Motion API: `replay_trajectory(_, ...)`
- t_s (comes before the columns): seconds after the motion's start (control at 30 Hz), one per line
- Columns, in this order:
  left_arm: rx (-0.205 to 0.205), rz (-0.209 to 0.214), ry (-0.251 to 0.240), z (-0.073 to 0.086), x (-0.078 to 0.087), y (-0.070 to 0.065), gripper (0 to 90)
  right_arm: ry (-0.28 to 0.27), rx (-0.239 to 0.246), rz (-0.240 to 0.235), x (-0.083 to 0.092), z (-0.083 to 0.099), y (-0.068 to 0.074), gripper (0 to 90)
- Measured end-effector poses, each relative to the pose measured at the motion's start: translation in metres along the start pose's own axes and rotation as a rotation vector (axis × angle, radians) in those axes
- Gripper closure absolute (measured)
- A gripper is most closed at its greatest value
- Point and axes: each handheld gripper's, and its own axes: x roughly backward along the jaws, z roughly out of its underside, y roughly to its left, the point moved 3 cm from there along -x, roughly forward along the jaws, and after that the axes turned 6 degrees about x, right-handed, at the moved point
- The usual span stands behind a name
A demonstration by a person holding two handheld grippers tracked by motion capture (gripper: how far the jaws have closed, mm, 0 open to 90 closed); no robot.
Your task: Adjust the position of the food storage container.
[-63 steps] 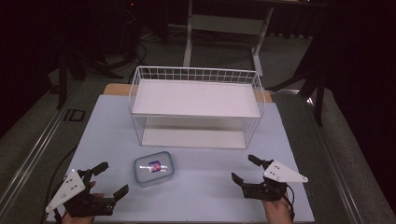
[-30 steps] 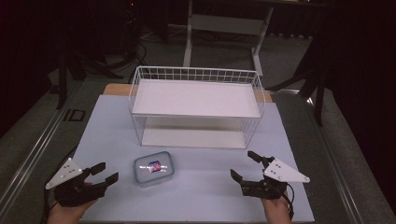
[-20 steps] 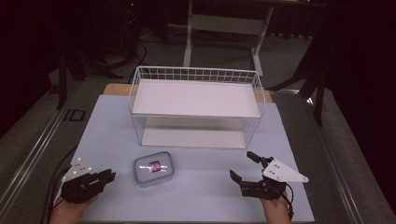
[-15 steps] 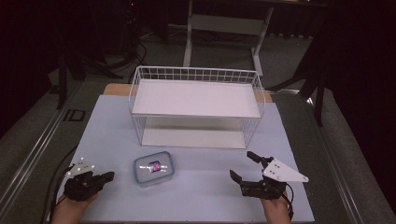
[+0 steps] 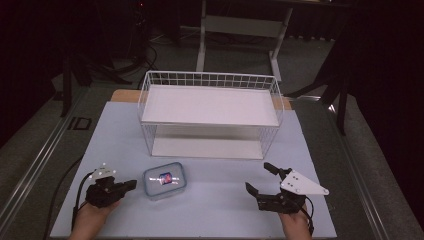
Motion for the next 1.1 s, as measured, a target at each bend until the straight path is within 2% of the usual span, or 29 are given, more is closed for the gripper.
replay_trajectory(0.13, 0.007, 0.024, 0.004, -0.008, -0.012, -0.005, 90.0, 0.001, -0.002, -0.004, 0.000, 0.000, 0.000, 15.7)
replay_trajectory(0.3, 0.001, 0.019, 0.004, -0.017, -0.023, -0.008, 90.0, 0.003, -0.002, -0.006, -0.001, 0.001, 0.000, 15.7)
replay_trajectory(0.4, -0.004, 0.039, 0.010, -0.025, -0.038, -0.017, 90.0, 0.007, 0.000, -0.007, -0.001, 0.001, 0.001, 15.7)
replay_trajectory(0.43, -0.004, 0.039, 0.010, -0.025, -0.038, -0.017, 90.0, 0.007, 0.000, -0.007, -0.001, 0.001, 0.001, 15.7)
replay_trajectory(0.53, 0.008, 0.072, 0.017, -0.029, -0.049, -0.024, 90.0, 0.008, 0.001, -0.009, -0.001, 0.001, 0.001, 15.7)
replay_trajectory(0.6, 0.012, 0.066, 0.025, -0.031, -0.054, -0.028, 90.0, 0.009, -0.001, -0.006, 0.000, 0.002, 0.000, 15.7)
replay_trajectory(0.67, 0.022, 0.062, 0.022, -0.032, -0.053, -0.030, 90.0, 0.007, -0.005, -0.006, 0.001, 0.002, 0.000, 15.7)
replay_trajectory(0.7, 0.014, 0.054, 0.012, -0.031, -0.047, -0.031, 90.0, 0.006, -0.004, -0.005, 0.001, 0.002, 0.000, 15.7)
replay_trajectory(0.83, 0.002, 0.042, 0.014, -0.027, -0.042, -0.031, 90.0, 0.015, -0.006, -0.009, -0.001, 0.005, -0.001, 15.7)
replay_trajectory(0.9, 0.000, 0.046, 0.033, -0.025, -0.045, -0.032, 90.0, 0.019, -0.005, -0.013, -0.003, 0.005, -0.001, 15.8)
replay_trajectory(1.1, 0.005, 0.059, 0.040, -0.028, -0.056, -0.043, 90.0, 0.019, 0.008, -0.008, -0.003, 0.004, 0.000, 15.8)
